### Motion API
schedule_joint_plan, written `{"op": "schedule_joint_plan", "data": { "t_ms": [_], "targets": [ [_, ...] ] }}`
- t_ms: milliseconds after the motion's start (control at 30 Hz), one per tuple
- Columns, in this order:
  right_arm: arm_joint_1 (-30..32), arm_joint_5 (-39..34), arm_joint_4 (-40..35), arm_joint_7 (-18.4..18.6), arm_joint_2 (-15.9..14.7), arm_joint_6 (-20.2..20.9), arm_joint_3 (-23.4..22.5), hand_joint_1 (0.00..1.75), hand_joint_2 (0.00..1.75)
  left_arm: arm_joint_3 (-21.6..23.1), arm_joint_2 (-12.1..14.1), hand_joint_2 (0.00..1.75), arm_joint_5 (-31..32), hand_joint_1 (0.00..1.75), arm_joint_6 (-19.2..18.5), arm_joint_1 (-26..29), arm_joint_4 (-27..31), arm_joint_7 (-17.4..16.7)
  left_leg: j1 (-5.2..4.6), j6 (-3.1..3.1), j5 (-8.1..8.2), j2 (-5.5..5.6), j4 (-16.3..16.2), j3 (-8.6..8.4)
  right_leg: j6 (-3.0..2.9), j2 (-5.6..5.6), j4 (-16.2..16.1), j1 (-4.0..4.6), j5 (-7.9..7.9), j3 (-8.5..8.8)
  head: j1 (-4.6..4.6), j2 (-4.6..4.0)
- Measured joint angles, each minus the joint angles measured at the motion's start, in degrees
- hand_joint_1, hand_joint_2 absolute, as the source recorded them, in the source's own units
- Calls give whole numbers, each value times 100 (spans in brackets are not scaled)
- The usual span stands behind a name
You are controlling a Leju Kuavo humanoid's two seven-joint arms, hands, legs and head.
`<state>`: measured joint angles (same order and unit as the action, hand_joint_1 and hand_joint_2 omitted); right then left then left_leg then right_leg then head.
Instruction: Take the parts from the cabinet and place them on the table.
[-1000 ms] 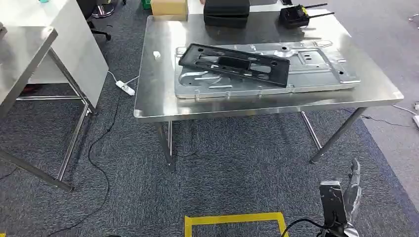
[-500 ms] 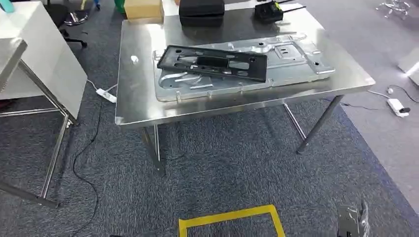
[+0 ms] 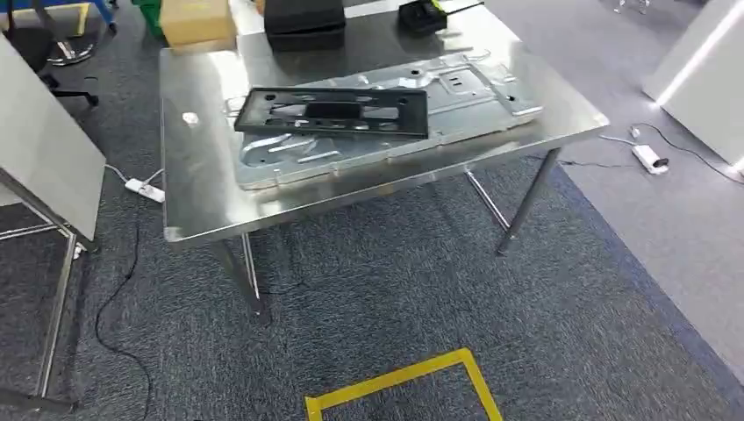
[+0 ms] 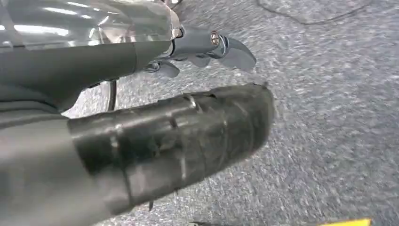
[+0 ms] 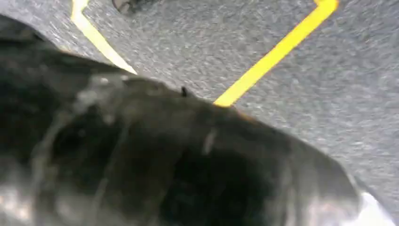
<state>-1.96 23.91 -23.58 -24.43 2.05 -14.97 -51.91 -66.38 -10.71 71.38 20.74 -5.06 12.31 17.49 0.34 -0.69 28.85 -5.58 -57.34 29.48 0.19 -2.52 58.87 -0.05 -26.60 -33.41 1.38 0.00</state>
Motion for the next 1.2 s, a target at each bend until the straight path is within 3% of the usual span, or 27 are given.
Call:
{"op": "schedule_joint_plan", "data": {
  "t_ms": [67, 100, 133, 167, 200, 233, 267, 300, 367, 400, 433, 533, 567, 600, 633, 700, 733, 767, 800, 867, 900, 933, 967, 1067, 1100, 1133, 1200],
  "targets": [
    [-2, 149, 179, 475, -2, -151, -98, 0, 0, 2, -2, 0, 15, 0, 0, -23, 0, -2, -15, 81, 32, -91, 33, -75, -82, 118, -82, -32, 28, 62, -2, 0],
    [1, 235, 287, 850, 52, -233, -135, 0, 0, 2, 0, 0, 37, 0, 0, -25, 0, -4, 30, 104, 148, 147, -95, -52, -113, 160, -124, -53, 49, 92, 0, 0],
    [-9, 292, 369, 1126, 90, -289, -159, 0, 0, 2, 0, 0, 61, 0, 2, -25, 0, -4, 32, 105, 370, 338, -422, 99, -147, 197, -127, -64, 63, 87, -26, 0],
    [-14, 332, 431, 1321, 118, -328, -177, 0, 0, 4, 2, 0, 63, 0, 2, -21, 0, -7, 37, 114, 605, 433, -866, 309, -169, 241, -121, -62, 60, 73, -22, 0],
    [-22, 378, 507, 1440, 177, -354, -188, 0, 0, 4, 4, 0, 72, 0, 0, -9, 0, -15, 36, 122, 806, 476, -1330, 535, -184, 295, -119, -50, 58, 66, -26, 0],
    [-26, 422, 573, 1512, 239, -345, -194, 0, 0, 4, 4, 0, 74, 0, 2, 6, 0, -17, 36, 132, 902, 498, -1704, 725, -188, 370, -109, -41, 56, 59, -24, 0],
    [-25, 489, 642, 1562, 288, -315, -199, 0, 0, 4, 2, 0, 74, 0, 2, 17, 0, -17, 36, 134, 830, 499, -1786, 786, -195, 449, -95, -33, 51, 59, -24, 0],
    [-25, 547, 697, 1580, 350, -295, -199, 0, 0, 4, 2, 0, 72, 0, 2, 19, 0, -15, 36, 125, 621, 501, -1574, 713, -199, 524, -71, -28, 44, 60, -24, 0],
    [-31, 649, 767, 1586, 435, -251, -199, 0, 0, 4, 4, 0, 63, 0, 7, 16, 0, -13, 36, 80, 53, 586, -628, 314, -180, 675, -12, -28, 14, 60, -28, 0],
    [-32, 686, 795, 1586, 481, -219, -199, 0, 0, 4, 6, 0, 63, 0, 7, 22, 0, -13, 36, 36, -74, 788, -185, 151, -165, 727, 18, -33, -3, 48, -24, 0],
    [-48, 717, 824, 1584, 516, -207, -199, 0, 0, 2, 18, 0, 63, 0, 7, 37, 0, -15, 42, 24, -4, 971, -98, 118, -133, 768, 63, 1, -19, 12, -22, 0],
    [-42, 780, 887, 1582, 562, -144, -199, 0, 0, 4, 15, 0, 63, 0, 11, 10, 0, -2, 7, -12, -27, 840, -91, 100, -27, 909, 37, -54, 25, -37, -22, 0],
    [-40, 785, 900, 1582, 562, -144, -199, 0, 0, 4, 9, 0, 63, 0, 11, 12, 0, 0, 50, -66, -68, 777, -21, 81, 15, 947, 39, -32, 27, -47, -22, 0],
    [-36, 791, 909, 1582, 566, -142, -199, 0, 0, 2, 2, 0, 55, 0, 13, 14, 0, 0, 66, -107, -98, 690, 17, 56, 21, 694, 143, -40, -38, -63, -16, 0],
    [-43, 793, 918, 1582, 568, -142, -199, 0, 0, 2, 2, 0, 59, 0, 13, 25, 0, 2, 66, -138, -103, 644, 29, 53, 41, 459, 388, -25, -226, -193, 11, 0],
    [-78, 795, 928, 1582, 570, -140, -197, 0, 0, 2, 2, 0, 57, 0, 15, 53, 0, 2, 58, -147, -93, 506, 29, 58, 98, 330, 1239, -56, -655, -614, 9, 0],
    [-84, 795, 937, 1582, 570, -135, -199, 0, 0, 2, 2, 0, 57, 0, 13, 60, 0, 0, 57, -147, -82, 432, 27, 60, 122, 316, 1619, -72, -780, -806, 9, 0],
    [-82, 800, 951, 1586, 573, -125, -197, 0, 0, 2, 2, 0, 57, 0, 11, 62, 0, 0, 57, -141, -75, 364, 24, 56, 137, 306, 1765, -87, -764, -877, 11, 0],
    [-70, 808, 957, 1595, 573, -116, -197, 0, 0, 2, 2, 0, 59, 0, 7, 61, 0, -2, 59, -133, -63, 310, 24, 45, 147, 291, 1632, -101, -619, -810, 11, 0],
    [-64, 817, 966, 1617, 573, -114, -197, 0, 0, 2, -2, 0, 59, 0, 0, 60, 0, -2, 61, -90, -32, 210, 23, 0, 129, 204, 792, -111, -157, -361, 11, 0],
    [-72, 817, 966, 1619, 575, -113, -197, 0, 0, 2, -4, 0, 57, 0, -7, 60, 0, 0, 57, -58, -6, 160, 23, -36, 93, -3, 231, -96, 58, -51, 11, 0],
    [-95, 822, 972, 1624, 584, -111, -197, 0, 0, 2, -2, 0, 59, 0, -11, 62, 0, 2, 15, -16, 21, 110, 16, -46, 45, -241, 42, -12, -47, 29, 11, 0],
    [-101, 828, 972, 1626, 590, -109, -197, 0, 0, 2, 0, 0, 59, 0, -13, 60, 0, 4, 7, 14, 39, 76, 8, -49, -3, -130, 28, -11, -9, 12, 2, 0],
    [-85, 835, 994, 1635, 610, -98, -197, 0, 0, 2, 2, 0, 63, 0, -28, 23, 0, 18, 6, 96, 57, -66, 41, -121, -80, 21, 17, 16, -14, -9, 4, 0],
    [-79, 848, 999, 1637, 633, -94, -197, 0, 0, 2, 6, 0, 63, 0, -26, 22, 0, 22, 47, 146, 137, 99, -32, -106, -126, 78, -39, -47, 16, 30, 0, 0],
    [-84, 852, 1001, 1639, 643, -78, -197, 0, 0, 4, 7, 0, 63, 0, -26, 22, 0, 31, 46, 150, 283, 325, -227, -24, -164, 131, -47, -50, 23, 36, 2, 0],
    [-110, 857, 1001, 1639, 643, -59, -197, 0, 0, 4, 7, 0, 63, 0, -28, 38, 0, 35, 45, 157, 759, 485, -1127, 409, -225, 236, -43, -37, 27, 16, 0, 0]
  ]
}}
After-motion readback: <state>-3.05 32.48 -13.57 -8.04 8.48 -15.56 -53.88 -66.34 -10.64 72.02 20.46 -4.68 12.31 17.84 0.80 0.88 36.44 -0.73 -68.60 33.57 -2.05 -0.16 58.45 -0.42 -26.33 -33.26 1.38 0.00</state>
